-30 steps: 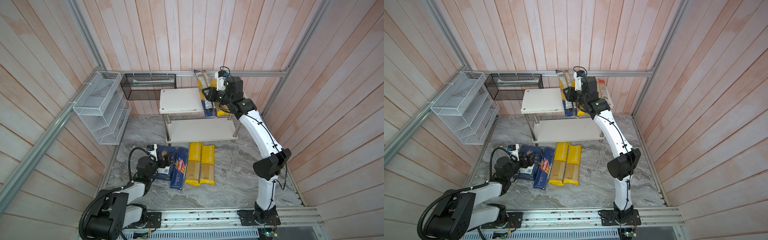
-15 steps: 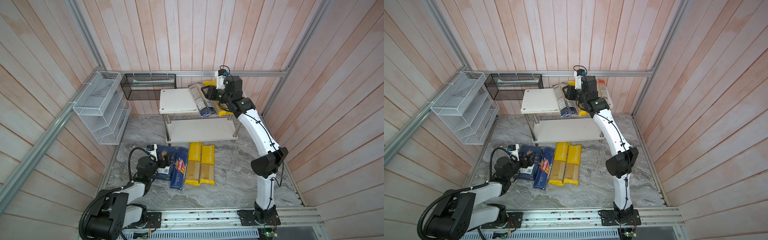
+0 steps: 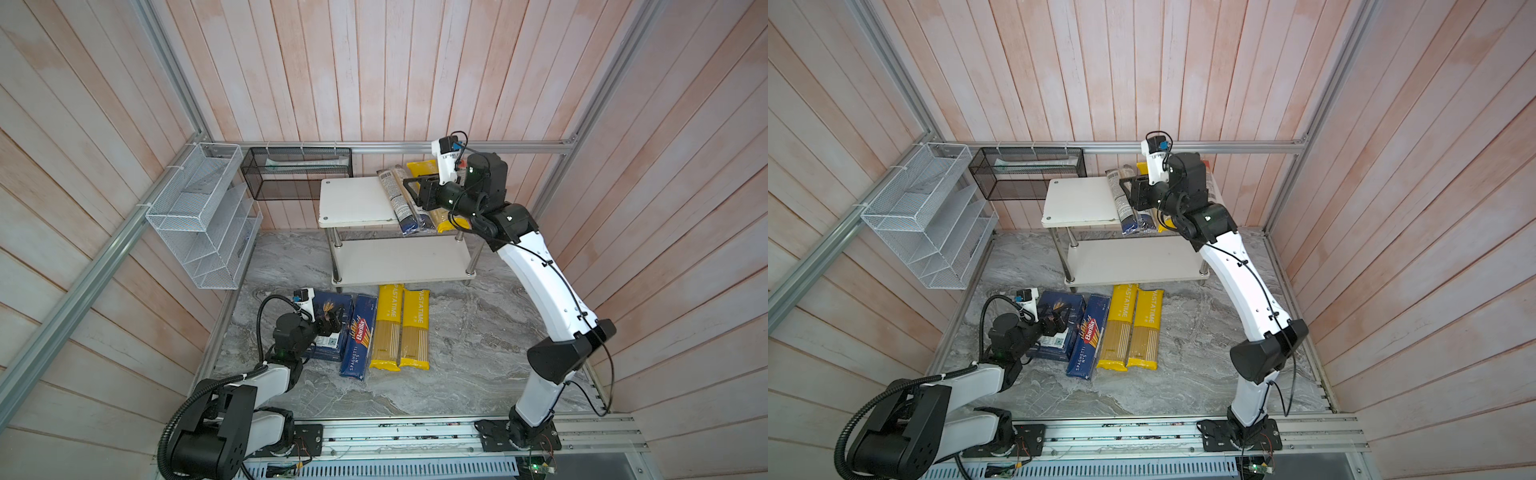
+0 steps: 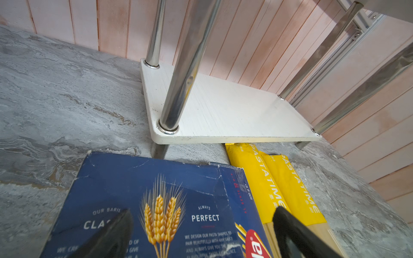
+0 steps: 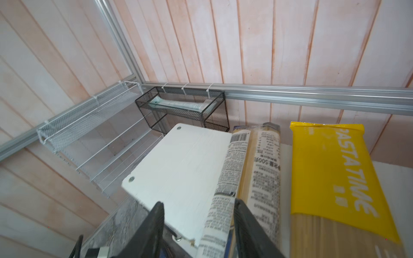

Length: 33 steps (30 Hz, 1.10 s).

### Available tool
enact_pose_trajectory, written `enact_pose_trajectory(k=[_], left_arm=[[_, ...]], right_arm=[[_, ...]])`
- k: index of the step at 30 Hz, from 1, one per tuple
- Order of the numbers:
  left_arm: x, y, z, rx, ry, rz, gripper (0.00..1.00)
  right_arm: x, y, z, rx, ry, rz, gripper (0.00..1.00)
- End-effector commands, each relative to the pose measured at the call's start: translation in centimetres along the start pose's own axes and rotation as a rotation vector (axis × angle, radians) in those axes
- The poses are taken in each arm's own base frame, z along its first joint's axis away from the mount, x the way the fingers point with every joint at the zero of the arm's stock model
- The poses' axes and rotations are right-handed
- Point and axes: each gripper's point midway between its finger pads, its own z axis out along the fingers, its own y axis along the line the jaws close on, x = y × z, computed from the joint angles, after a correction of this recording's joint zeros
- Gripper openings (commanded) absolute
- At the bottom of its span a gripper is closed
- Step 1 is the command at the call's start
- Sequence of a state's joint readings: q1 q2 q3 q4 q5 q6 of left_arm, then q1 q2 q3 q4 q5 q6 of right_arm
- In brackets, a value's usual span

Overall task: Arrange pasta packages on shelves
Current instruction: Place the pasta bag on the shelf, then move the pasta bag to the shelf.

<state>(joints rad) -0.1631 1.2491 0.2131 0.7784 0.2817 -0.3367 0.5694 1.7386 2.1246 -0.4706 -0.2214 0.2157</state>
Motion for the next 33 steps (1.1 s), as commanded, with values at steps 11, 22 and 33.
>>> enact_pose_trajectory(k=[11, 22, 33], left_arm=[[0.4, 0.0, 0.2, -0.008, 0.016, 0.008, 1.00], [0.4, -0.1, 0.2, -0.007, 0.017, 0.011, 1.00], [0.4, 0.0, 0.4, -0.010, 0.025, 0.007, 1.00]], right_arm=[[6.9, 4.1, -4.7, -0.090, 0.071, -0.124, 0.49], [10.5, 3.5, -5.3, -0.097, 0.108, -0.124, 0.49], [10.2, 3.2, -3.1, -0.095, 0.112, -0.165, 0.49]])
